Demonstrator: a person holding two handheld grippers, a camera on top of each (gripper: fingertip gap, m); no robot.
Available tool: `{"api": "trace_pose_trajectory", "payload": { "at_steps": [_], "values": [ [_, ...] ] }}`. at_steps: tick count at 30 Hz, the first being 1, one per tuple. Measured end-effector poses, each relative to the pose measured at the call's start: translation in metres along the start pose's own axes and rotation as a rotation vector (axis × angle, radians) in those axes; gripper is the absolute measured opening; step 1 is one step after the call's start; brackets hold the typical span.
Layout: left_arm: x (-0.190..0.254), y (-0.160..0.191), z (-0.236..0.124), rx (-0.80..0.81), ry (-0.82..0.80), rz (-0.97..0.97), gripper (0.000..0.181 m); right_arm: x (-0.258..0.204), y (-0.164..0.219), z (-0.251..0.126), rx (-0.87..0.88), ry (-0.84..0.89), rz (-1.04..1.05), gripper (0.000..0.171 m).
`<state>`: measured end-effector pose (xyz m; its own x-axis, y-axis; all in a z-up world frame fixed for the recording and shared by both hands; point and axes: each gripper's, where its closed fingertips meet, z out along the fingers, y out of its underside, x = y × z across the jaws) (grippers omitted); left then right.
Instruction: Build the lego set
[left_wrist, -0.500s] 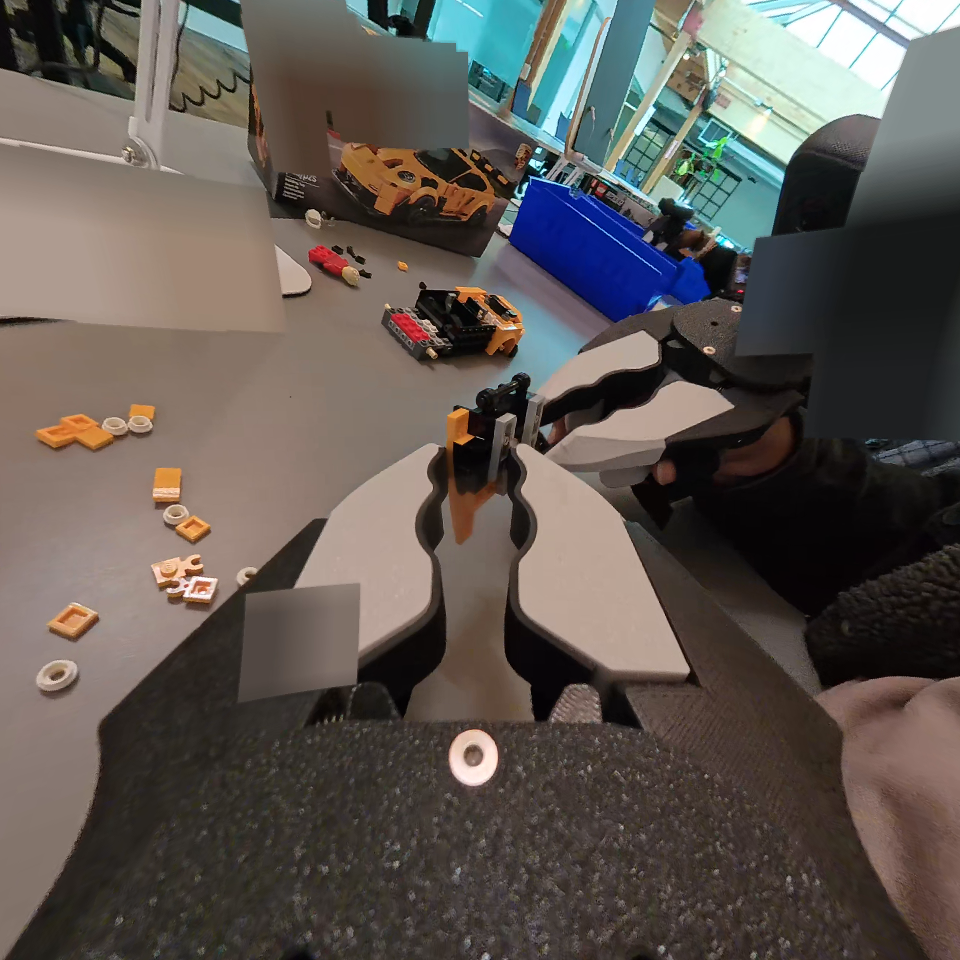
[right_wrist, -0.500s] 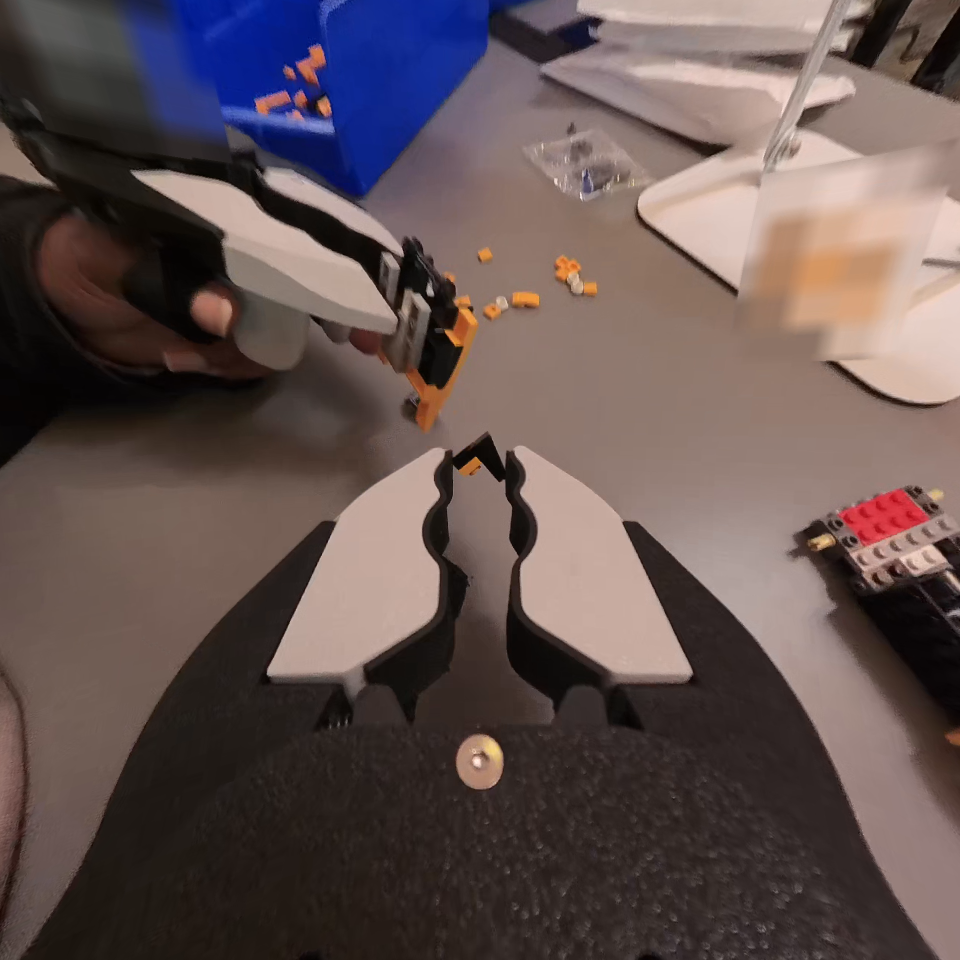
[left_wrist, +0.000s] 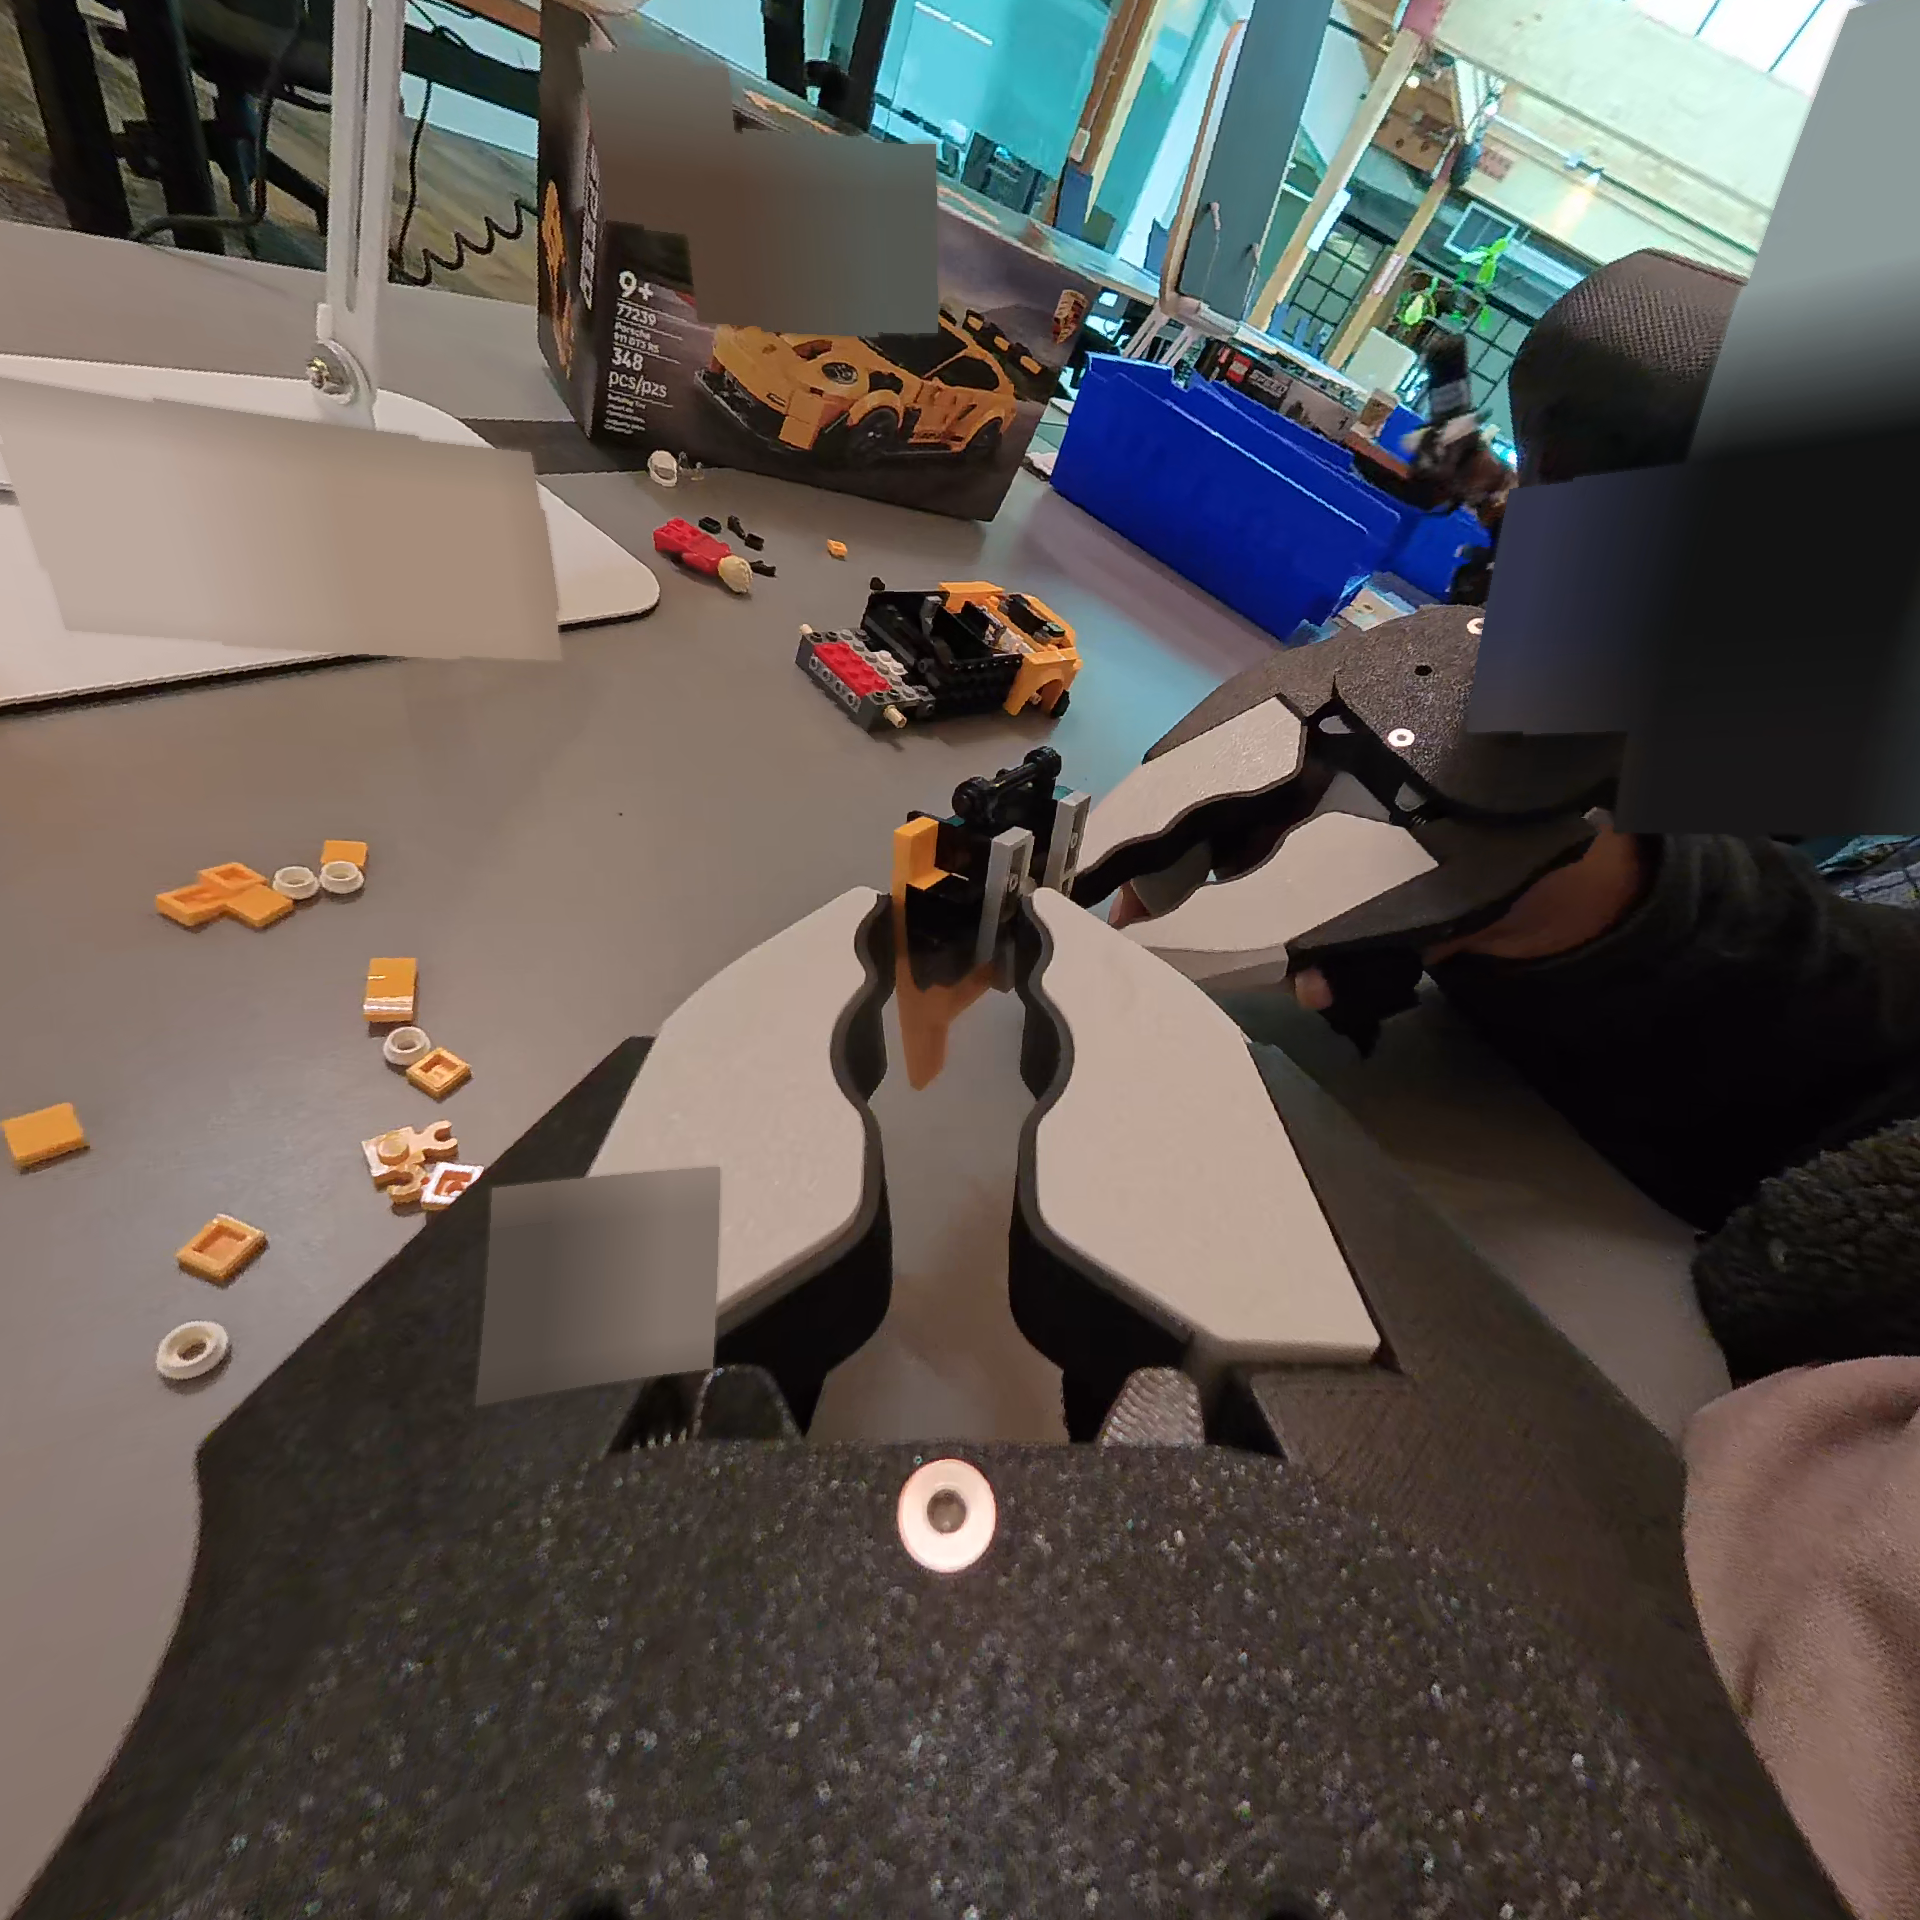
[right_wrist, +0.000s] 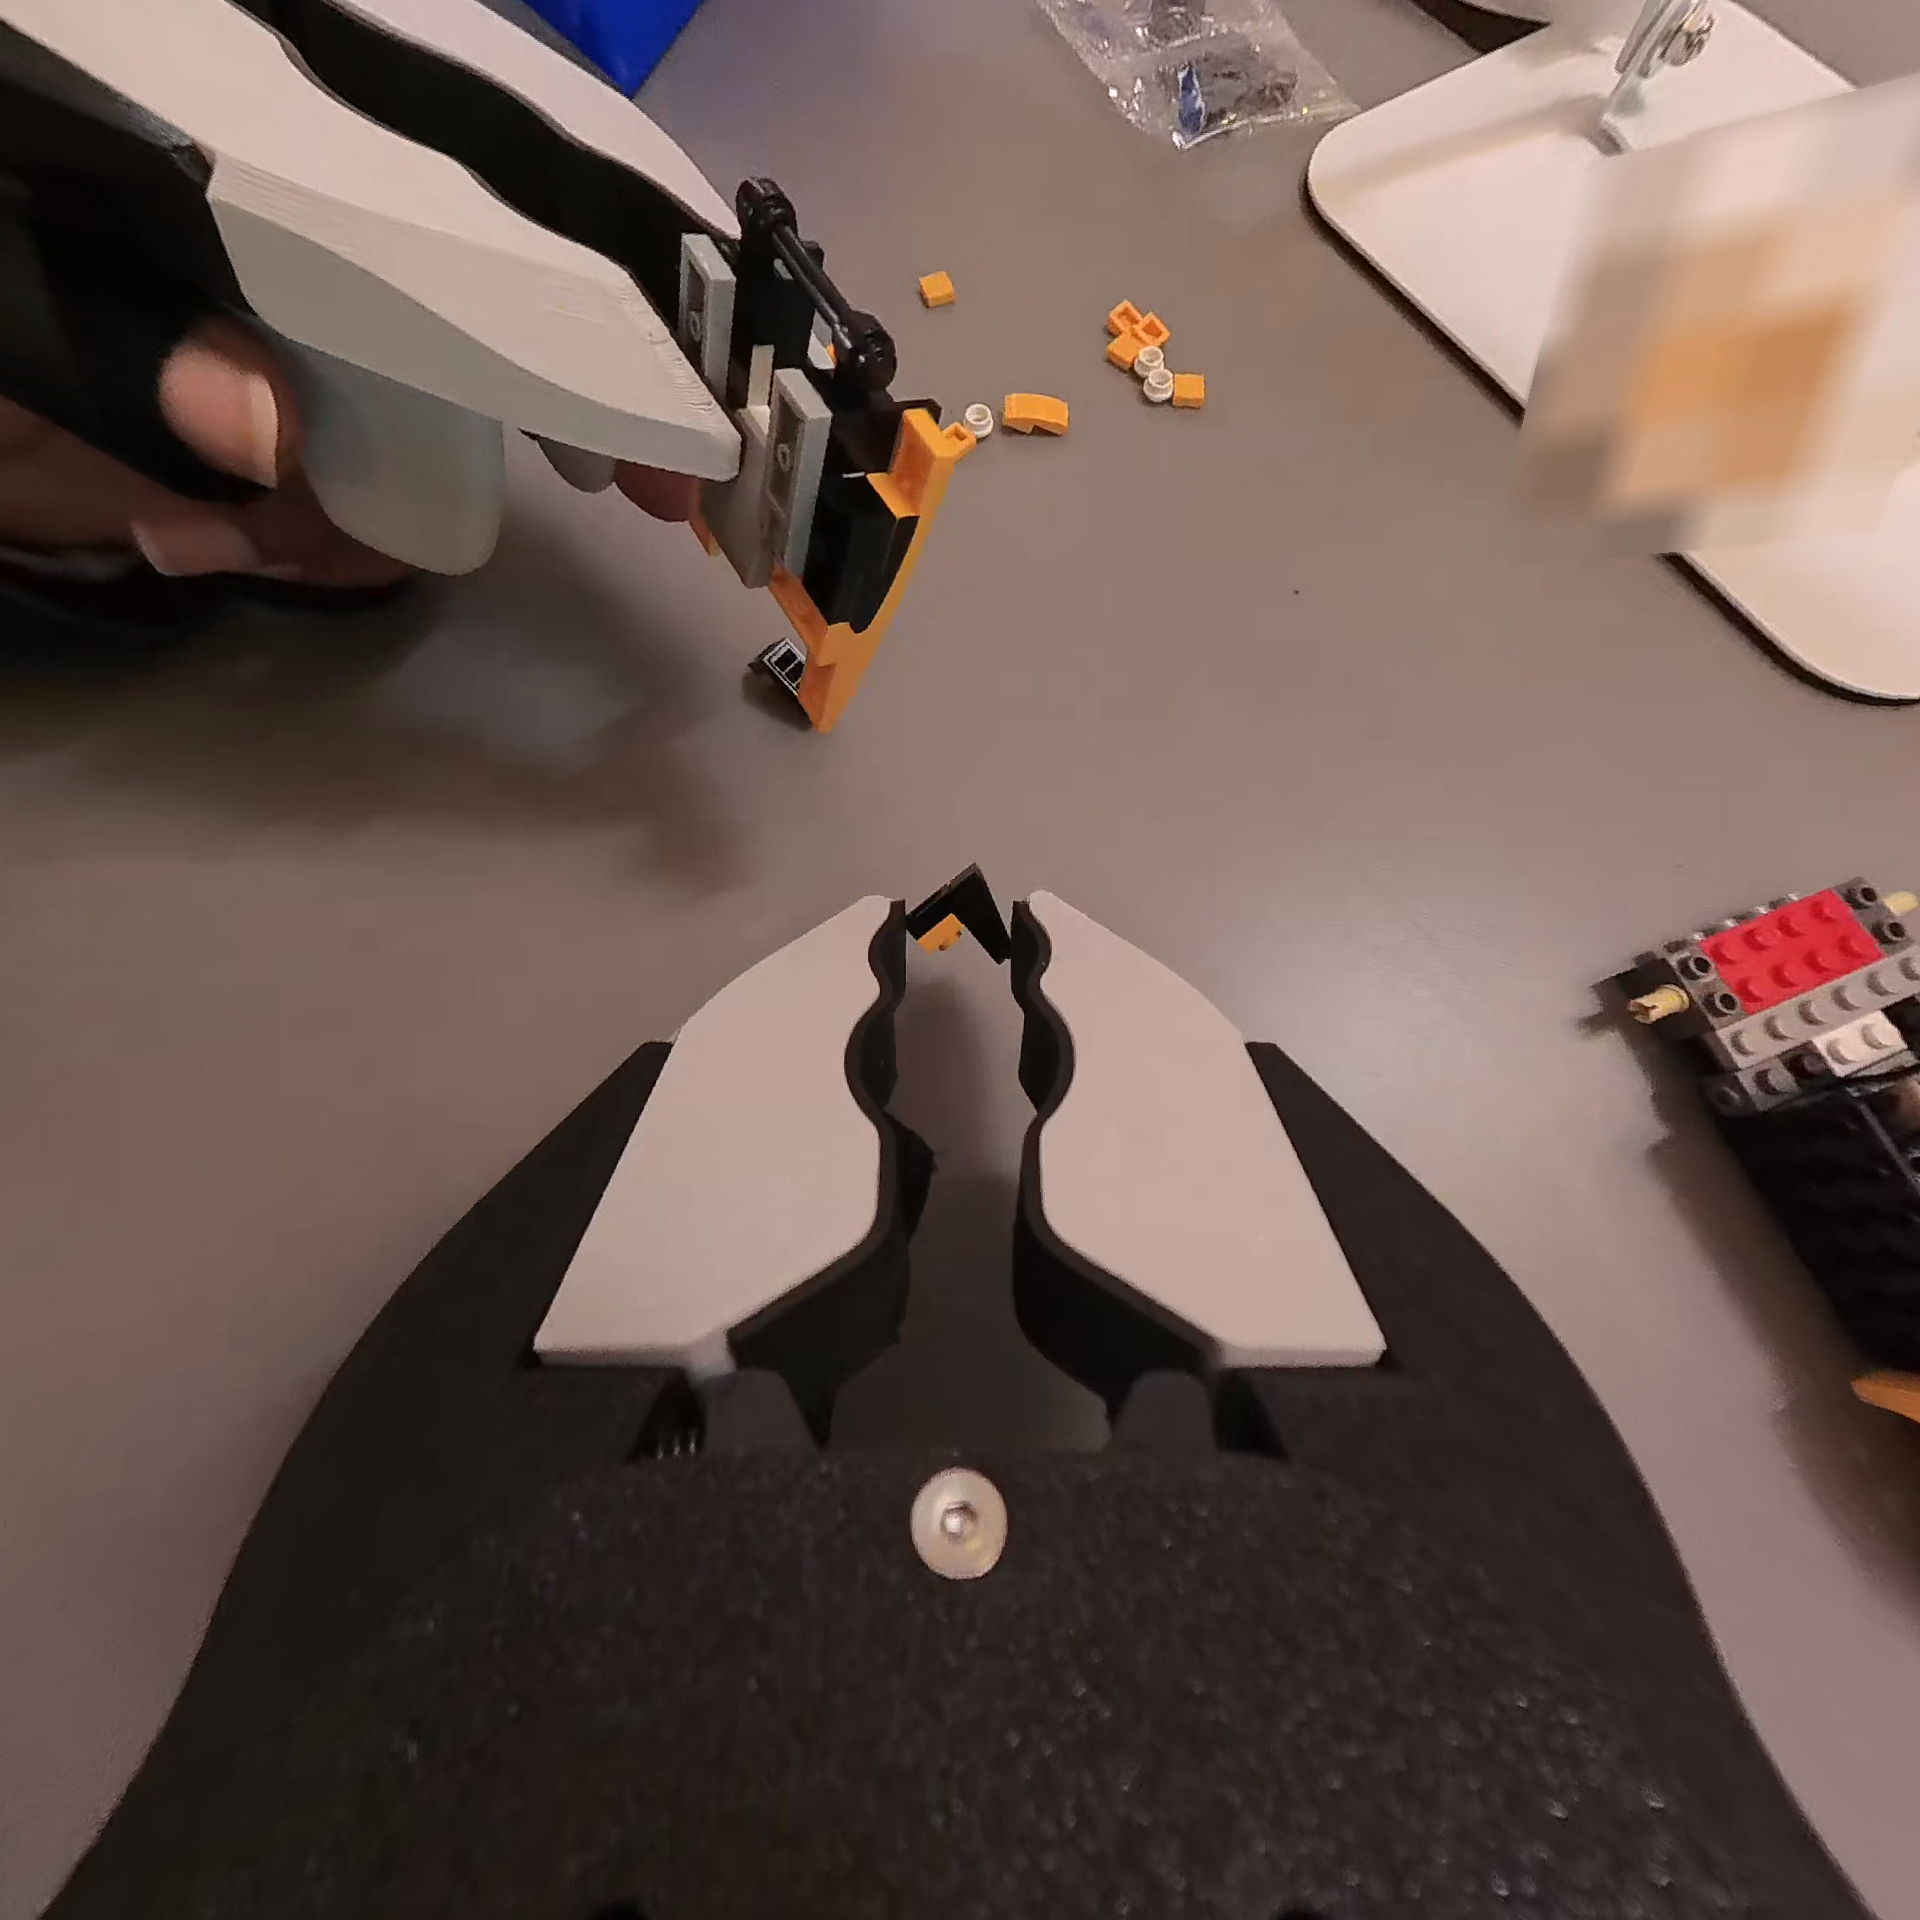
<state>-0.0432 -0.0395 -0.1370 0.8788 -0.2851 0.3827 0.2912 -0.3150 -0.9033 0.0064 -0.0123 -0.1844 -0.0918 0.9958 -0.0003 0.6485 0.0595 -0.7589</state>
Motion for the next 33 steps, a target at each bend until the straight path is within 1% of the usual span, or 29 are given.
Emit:
{"api": "trace_pose_trajectory", "payload": {
  "at_steps": [17,25,33],
  "values": [
    [0.0,0.001,0.0,-0.004,-0.003,0.007,0.021,-0.007,0.008,0.008,-0.052,-0.011,-0.037,0.019],
    [0.0,0.001,0.0,-0.005,0.003,-0.001,0.021,-0.008,0.008,0.008,-0.044,-0.016,-0.042,0.019],
    [0.009,0.001,0.0,-0.01,0.12,-0.155,0.021,-0.004,-0.007,-0.002,0.044,-0.008,-0.042,0.019]
  ]
}}
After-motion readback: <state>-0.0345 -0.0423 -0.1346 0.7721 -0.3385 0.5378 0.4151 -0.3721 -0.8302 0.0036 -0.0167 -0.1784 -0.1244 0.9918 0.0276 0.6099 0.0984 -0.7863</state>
